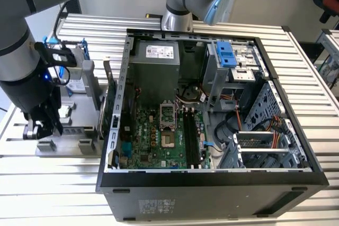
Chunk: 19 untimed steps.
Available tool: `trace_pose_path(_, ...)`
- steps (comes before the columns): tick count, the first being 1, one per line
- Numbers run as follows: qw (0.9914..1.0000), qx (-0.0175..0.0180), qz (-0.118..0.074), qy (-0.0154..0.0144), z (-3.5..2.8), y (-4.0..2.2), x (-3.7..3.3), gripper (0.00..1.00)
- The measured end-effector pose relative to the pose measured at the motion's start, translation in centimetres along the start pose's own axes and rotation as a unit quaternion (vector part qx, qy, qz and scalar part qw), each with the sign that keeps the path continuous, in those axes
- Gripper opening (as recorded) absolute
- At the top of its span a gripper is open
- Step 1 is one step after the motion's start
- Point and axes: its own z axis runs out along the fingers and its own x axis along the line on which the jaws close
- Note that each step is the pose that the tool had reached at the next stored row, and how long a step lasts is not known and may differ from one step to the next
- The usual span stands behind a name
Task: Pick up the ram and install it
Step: 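Pick up the ram and move it above insertion slot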
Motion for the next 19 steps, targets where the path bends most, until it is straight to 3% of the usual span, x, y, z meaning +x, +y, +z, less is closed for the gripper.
trace_pose_path(6, 1.00000, 0.0000, 0.000, 0.0000, -1.02, 0.02, -0.03, 0.00)
trace_pose_path(19, 1.00000, 0.0000, 0.001, 0.0000, -2.17, 0.03, -0.07, 0.00)
